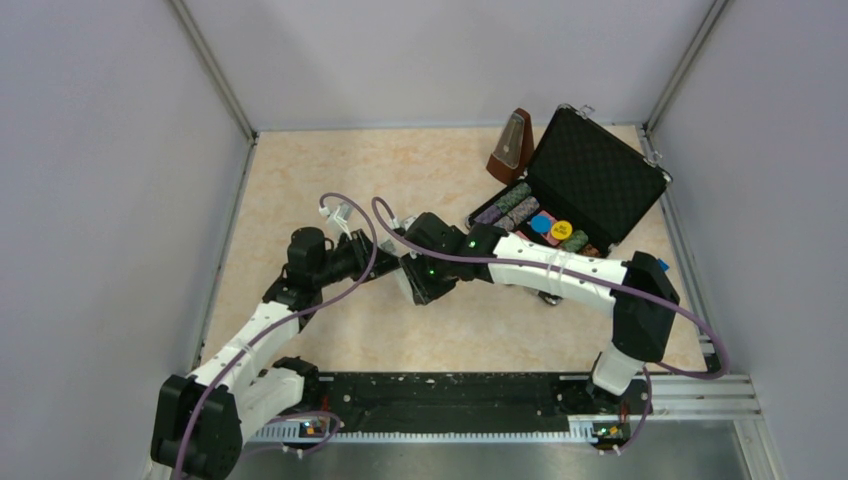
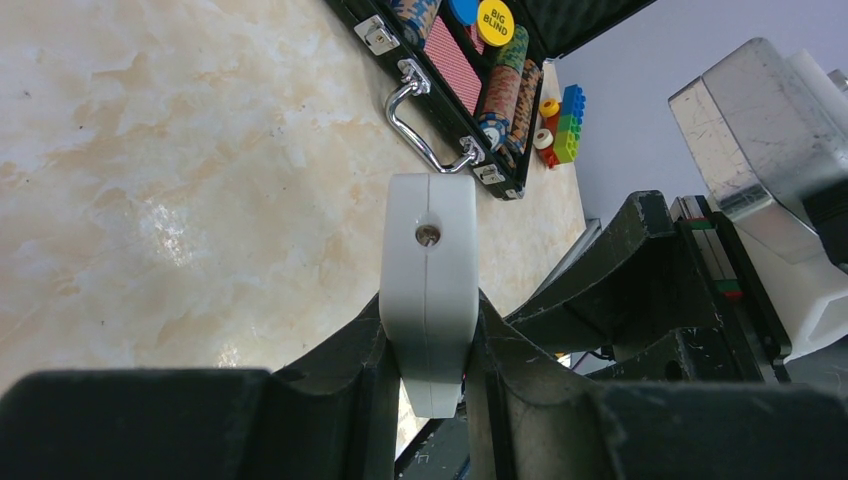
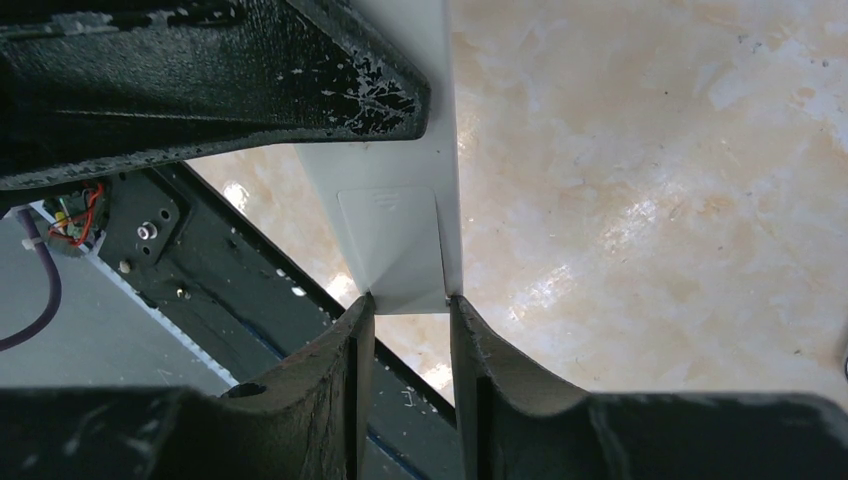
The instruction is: Load the batteries into the remote control
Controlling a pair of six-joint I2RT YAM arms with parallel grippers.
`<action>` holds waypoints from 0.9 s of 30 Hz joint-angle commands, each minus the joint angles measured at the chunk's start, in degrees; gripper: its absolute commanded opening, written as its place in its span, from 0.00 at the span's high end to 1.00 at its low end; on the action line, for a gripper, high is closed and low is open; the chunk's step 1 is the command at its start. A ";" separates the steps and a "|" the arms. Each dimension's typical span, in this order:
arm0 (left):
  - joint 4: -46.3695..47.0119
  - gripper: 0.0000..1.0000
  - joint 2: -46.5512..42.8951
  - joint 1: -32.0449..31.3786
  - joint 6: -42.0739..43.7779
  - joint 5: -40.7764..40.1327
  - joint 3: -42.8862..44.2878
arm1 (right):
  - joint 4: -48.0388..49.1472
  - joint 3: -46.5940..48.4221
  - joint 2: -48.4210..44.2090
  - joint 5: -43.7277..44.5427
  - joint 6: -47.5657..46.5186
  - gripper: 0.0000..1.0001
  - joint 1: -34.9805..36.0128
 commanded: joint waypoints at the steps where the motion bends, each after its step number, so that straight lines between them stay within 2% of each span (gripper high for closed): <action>1: 3.13 1.00 0.13 -0.34 -0.88 2.92 1.89 | 3.31 3.71 0.24 1.27 1.49 0.68 0.35; 16: 4.43 1.00 2.27 0.01 -5.45 2.27 3.15 | 1.57 3.62 -0.67 1.70 2.10 0.51 0.13; 23: 4.38 1.00 3.27 0.84 -6.15 2.48 4.07 | 1.39 3.97 -3.79 2.48 3.99 0.31 -0.64; 27: 4.18 1.00 3.55 1.19 -7.06 2.78 5.10 | 1.48 2.91 -7.10 2.26 6.68 0.23 -1.61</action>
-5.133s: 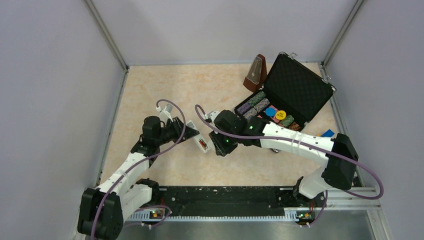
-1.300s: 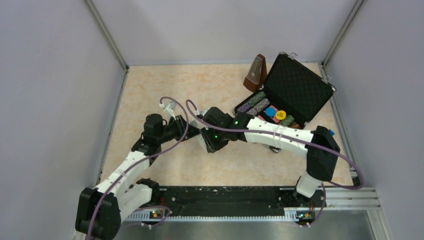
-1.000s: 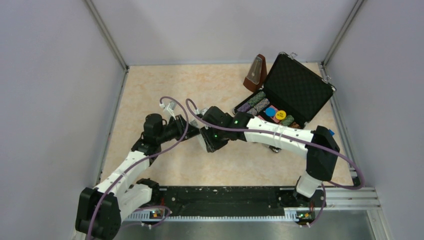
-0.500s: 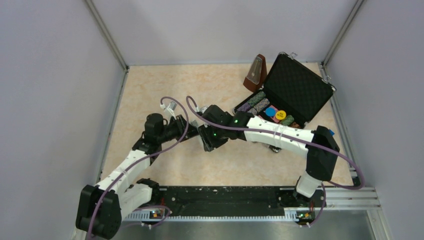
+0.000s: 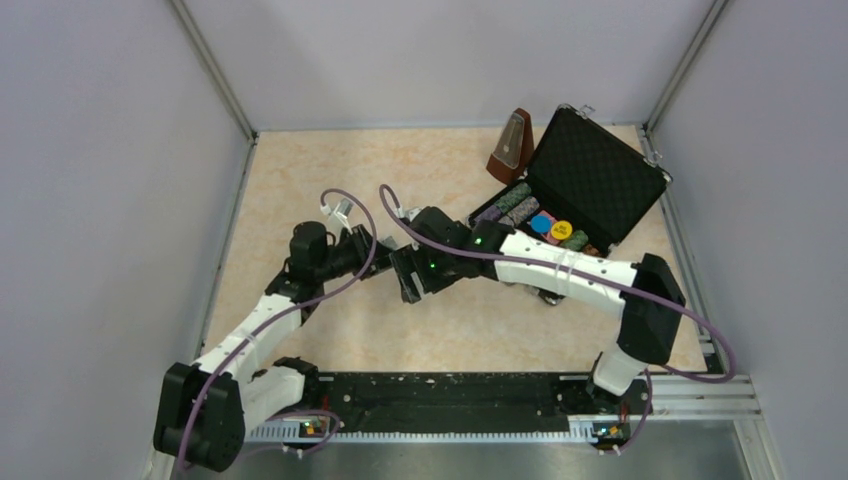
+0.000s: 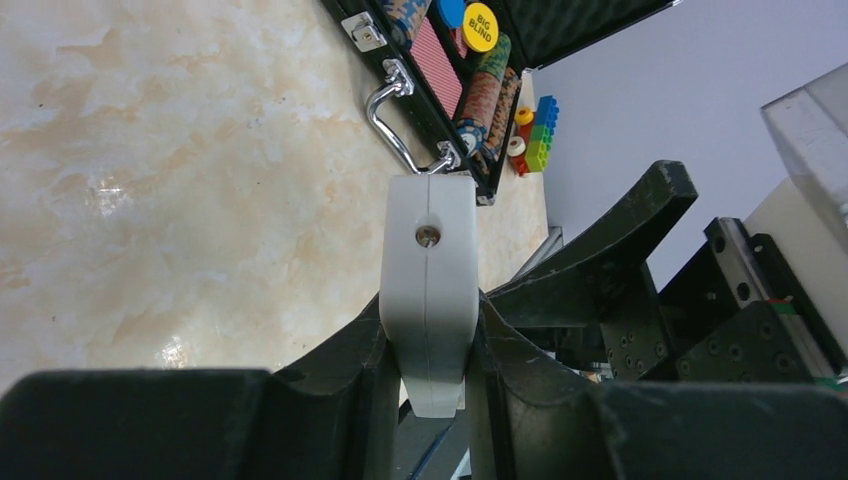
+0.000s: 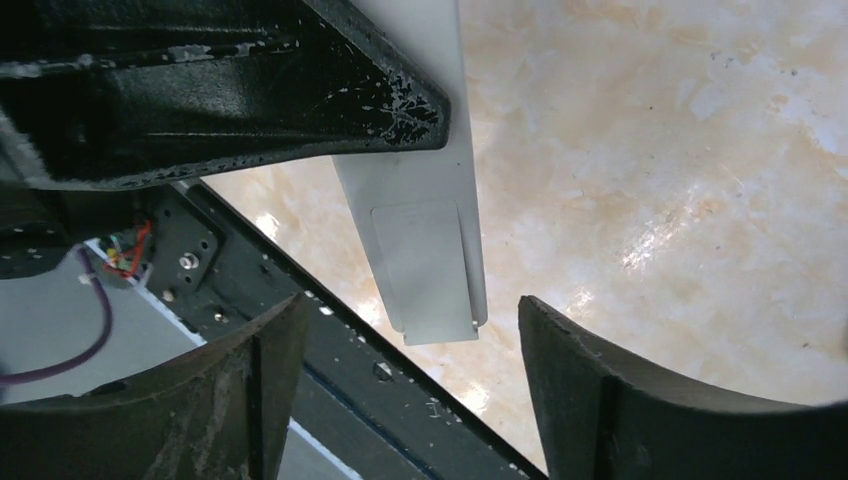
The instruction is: Load the batteries into the remote control
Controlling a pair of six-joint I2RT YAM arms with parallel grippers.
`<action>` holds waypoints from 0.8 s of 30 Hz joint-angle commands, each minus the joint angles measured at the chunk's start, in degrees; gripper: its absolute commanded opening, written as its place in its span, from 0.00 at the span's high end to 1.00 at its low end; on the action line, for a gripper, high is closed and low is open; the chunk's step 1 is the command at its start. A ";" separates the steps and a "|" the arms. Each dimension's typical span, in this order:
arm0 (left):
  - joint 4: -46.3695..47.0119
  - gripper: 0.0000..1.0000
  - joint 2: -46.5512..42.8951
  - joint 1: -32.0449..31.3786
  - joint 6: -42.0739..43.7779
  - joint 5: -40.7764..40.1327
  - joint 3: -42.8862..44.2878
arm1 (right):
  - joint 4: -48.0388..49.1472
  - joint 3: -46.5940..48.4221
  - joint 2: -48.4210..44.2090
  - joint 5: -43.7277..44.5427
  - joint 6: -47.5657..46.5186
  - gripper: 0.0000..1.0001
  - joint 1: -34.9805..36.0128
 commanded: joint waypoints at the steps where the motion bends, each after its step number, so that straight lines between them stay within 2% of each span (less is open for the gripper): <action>1: 3.52 1.00 0.18 0.52 -1.52 1.59 3.70 | 1.02 1.43 -6.92 0.94 4.01 0.21 -1.31; 5: 3.70 1.00 -0.34 0.60 -3.23 2.00 4.79 | 2.96 -3.07 -13.09 4.45 10.41 0.17 -1.83; 10: 3.86 1.00 -2.49 0.52 -7.33 2.69 7.36 | 17.50 -16.19 -24.44 7.83 22.65 0.17 -1.93; 14: 1.59 1.00 -5.76 0.52 -9.94 1.05 10.10 | 25.57 -22.17 -29.57 10.06 29.79 0.17 -1.97; 20: 1.54 1.00 -7.18 0.48 -19.66 0.42 10.33 | 35.91 -26.03 -31.05 11.58 35.47 0.18 -1.92; 24: 5.28 1.00 -7.32 0.44 -25.87 1.46 8.97 | 42.65 -28.27 -31.39 12.05 37.92 0.18 -1.86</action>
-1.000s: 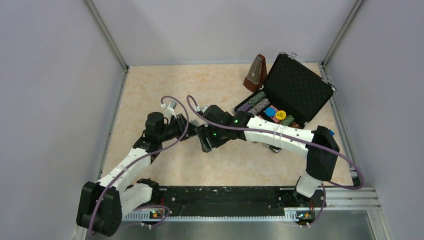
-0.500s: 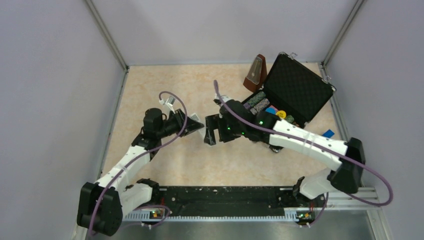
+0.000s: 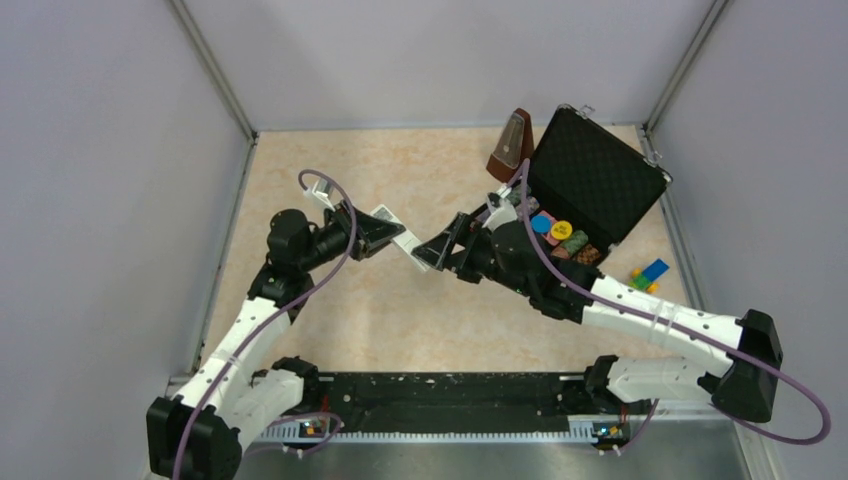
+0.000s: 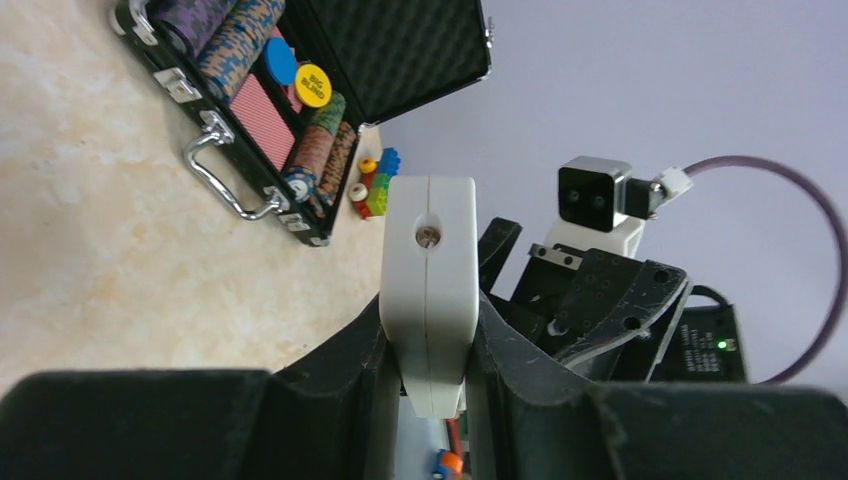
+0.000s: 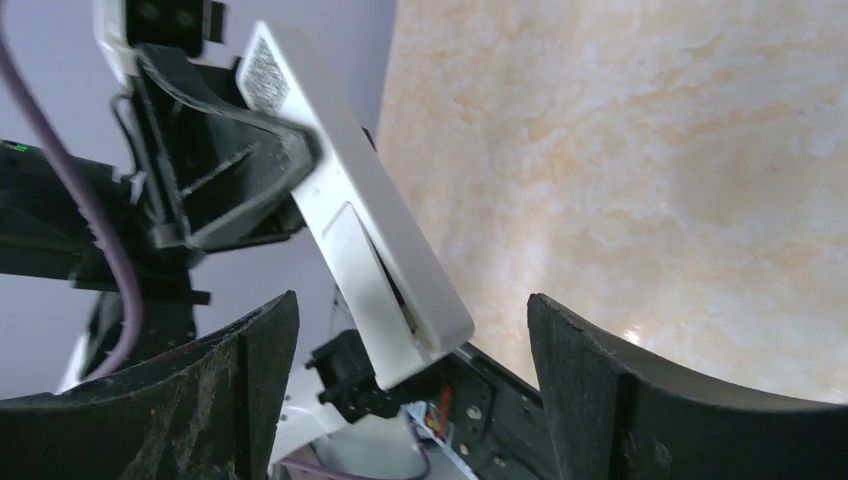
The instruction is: Load the batteries into the remote control
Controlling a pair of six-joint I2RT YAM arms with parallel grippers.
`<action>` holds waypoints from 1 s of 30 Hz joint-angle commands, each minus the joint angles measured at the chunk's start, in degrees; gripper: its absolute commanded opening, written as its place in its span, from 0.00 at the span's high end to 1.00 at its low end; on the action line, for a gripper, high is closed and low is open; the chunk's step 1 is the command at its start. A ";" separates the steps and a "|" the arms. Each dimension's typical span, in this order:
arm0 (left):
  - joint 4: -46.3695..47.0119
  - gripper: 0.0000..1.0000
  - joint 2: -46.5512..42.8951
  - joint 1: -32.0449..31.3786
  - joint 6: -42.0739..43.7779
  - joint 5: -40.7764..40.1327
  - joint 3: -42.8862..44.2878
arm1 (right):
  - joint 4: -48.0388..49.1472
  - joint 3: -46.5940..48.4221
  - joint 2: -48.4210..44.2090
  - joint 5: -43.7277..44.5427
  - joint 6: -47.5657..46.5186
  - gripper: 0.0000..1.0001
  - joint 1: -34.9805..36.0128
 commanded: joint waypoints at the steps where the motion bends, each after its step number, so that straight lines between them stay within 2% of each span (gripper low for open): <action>1: 6.66 1.00 -0.74 0.15 -9.45 1.14 -0.16 | 12.44 -1.70 -1.55 2.26 5.03 0.18 -0.25; 5: 8.13 1.00 -1.30 0.15 -11.57 1.26 -0.54 | 14.86 -2.85 -1.38 2.78 6.50 0.19 -0.27; 9: 8.50 1.00 -1.94 0.15 -12.59 1.09 -0.67 | 16.26 -4.32 -1.54 3.20 8.05 0.24 -0.28; 22: 10.75 1.00 -2.89 0.15 -15.43 0.22 -2.34 | 17.37 -6.92 -3.06 4.07 8.91 0.58 -0.27; 30: 12.95 1.00 -2.40 0.15 -17.73 -0.93 -3.27 | 18.84 -7.06 -2.72 1.76 7.50 0.70 -0.32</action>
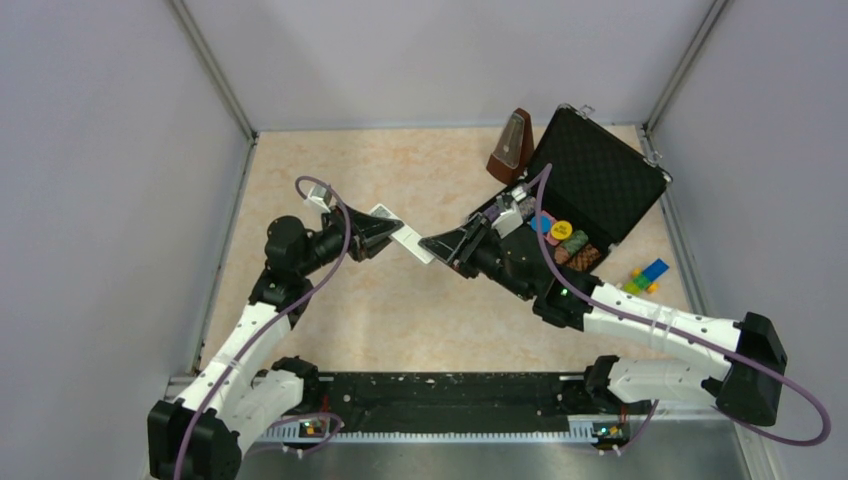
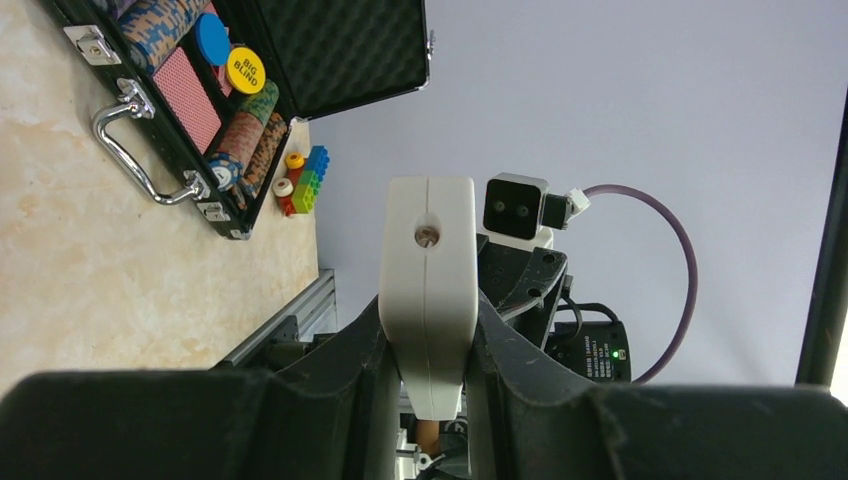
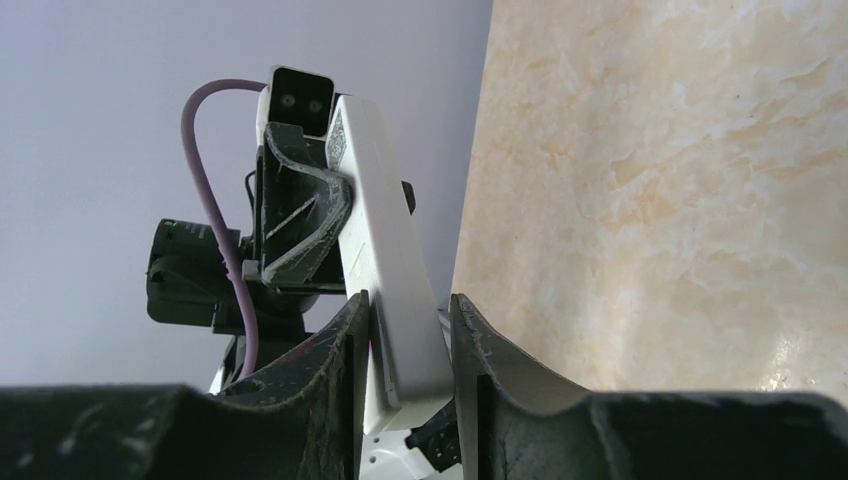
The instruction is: Load the batteries into the remote control
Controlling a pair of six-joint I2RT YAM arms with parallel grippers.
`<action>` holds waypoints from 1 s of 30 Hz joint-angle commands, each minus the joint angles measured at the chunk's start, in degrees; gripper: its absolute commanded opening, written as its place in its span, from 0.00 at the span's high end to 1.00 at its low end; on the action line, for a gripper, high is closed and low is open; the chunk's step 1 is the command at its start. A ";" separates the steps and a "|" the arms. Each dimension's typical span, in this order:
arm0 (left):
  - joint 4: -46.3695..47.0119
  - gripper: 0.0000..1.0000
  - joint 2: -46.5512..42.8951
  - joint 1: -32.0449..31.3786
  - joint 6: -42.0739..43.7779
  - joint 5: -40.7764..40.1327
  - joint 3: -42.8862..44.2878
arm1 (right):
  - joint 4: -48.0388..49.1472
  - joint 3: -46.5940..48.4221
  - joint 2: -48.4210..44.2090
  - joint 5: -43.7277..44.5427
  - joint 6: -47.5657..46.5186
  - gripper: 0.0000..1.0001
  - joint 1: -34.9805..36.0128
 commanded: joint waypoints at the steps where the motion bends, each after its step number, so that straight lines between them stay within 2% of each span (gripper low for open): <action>1: 6.47 1.00 -0.94 0.15 -1.94 -0.92 -0.27 | 3.13 -0.27 -0.78 -1.85 -1.89 0.70 -0.33; 2: 6.80 1.00 -0.65 0.15 -1.97 -0.86 -0.17 | 3.29 -0.07 -0.65 -2.42 -2.52 0.69 -0.31; 5: 7.23 1.00 -0.13 0.15 -2.06 -0.48 -0.07 | 3.87 -0.13 -0.36 -3.60 -3.09 0.50 -0.30; 6: 7.31 1.00 -0.11 0.15 -2.06 -0.49 -0.16 | 4.21 -0.26 -0.37 -3.63 -2.96 0.47 -0.33; 9: 7.39 1.00 -0.16 0.15 -2.02 -0.40 -0.34 | 4.58 0.24 0.07 -3.65 -2.95 0.40 -0.28; 12: 7.65 1.00 -0.30 0.15 -2.30 -0.44 -0.45 | 4.58 1.05 1.12 -3.98 -2.37 0.39 -0.26; 18: 8.70 1.00 -0.66 0.15 -2.76 -0.42 -0.51 | 6.74 0.53 3.07 -4.47 1.22 0.44 -0.31; 28: 12.34 1.00 -1.50 0.15 -5.99 -2.61 -2.39 | 7.32 -1.17 1.71 -4.14 2.12 0.68 -0.28; 30: 13.53 1.00 -1.47 0.15 -7.00 -3.24 -2.89 | 7.89 -1.66 1.30 -4.42 2.13 0.70 -0.27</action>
